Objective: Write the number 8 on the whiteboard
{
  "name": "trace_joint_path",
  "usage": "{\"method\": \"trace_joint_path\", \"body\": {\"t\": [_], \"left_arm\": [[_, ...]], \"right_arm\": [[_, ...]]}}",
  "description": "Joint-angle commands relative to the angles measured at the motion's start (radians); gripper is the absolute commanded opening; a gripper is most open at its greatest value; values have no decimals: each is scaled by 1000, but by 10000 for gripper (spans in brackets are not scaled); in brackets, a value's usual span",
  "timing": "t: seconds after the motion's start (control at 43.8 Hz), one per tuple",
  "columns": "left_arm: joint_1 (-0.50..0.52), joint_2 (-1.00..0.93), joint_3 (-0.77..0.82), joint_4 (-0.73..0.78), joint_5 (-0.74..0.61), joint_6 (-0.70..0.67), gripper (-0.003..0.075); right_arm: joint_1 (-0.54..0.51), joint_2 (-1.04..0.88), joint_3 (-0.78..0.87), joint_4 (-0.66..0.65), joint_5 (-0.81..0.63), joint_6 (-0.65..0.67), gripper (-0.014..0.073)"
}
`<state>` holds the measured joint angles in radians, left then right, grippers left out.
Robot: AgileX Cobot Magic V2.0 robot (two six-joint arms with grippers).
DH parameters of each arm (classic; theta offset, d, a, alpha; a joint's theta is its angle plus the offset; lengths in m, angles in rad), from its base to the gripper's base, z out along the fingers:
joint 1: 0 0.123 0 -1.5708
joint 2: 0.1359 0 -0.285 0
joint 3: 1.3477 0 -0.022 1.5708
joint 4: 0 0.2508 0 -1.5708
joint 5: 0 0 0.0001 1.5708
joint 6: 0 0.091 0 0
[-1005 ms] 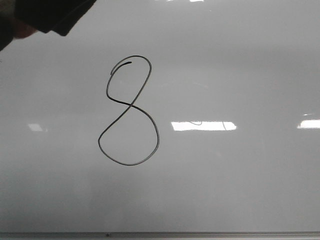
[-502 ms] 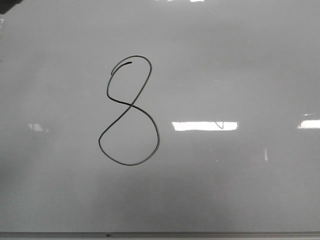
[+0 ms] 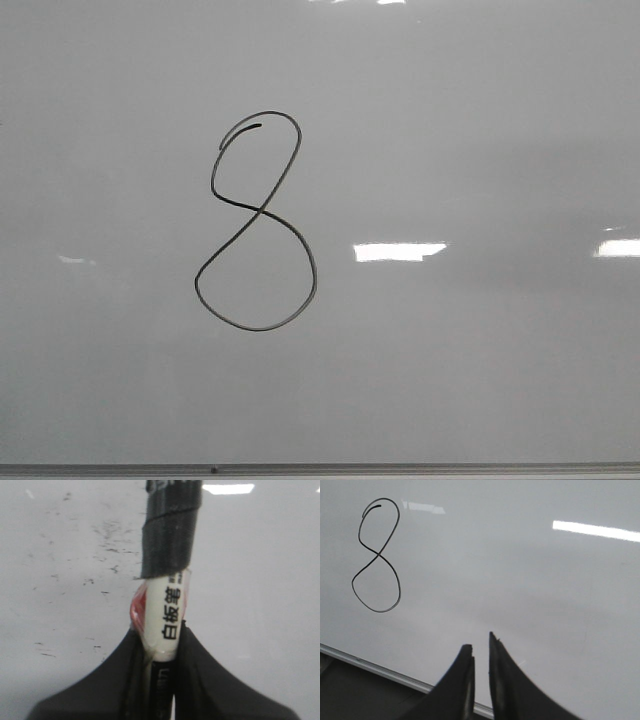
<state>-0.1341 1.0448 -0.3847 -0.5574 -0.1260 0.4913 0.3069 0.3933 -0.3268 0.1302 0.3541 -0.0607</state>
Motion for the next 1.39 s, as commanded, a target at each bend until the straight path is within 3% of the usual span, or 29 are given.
{"method": "trace_joint_path", "body": {"t": [0.0,0.091,0.251,0.32,0.571,0.959,1.233,1.37], "left_arm": [[4,59,-8,-10,-230,-60,8],[4,151,-7,61,-331,-184,8],[4,335,-7,439,-523,-571,8],[4,396,-7,450,-587,-642,8],[4,520,-7,604,-663,-683,8],[5,580,-7,579,-695,-689,117],[5,555,-7,579,-733,-688,351],[5,516,-7,574,-733,-678,421]], "right_arm": [[-9,-16,-10,-8,-96,4,76],[-9,-16,-8,-8,-102,4,76],[-9,-16,-8,-8,-104,4,76],[-9,-16,-8,-8,-104,4,76],[-9,-16,-8,-8,-105,4,76],[-9,-16,-8,-8,-105,4,76],[-9,-16,-8,-8,-105,4,76],[-9,-16,-8,-8,-105,4,76]]}}
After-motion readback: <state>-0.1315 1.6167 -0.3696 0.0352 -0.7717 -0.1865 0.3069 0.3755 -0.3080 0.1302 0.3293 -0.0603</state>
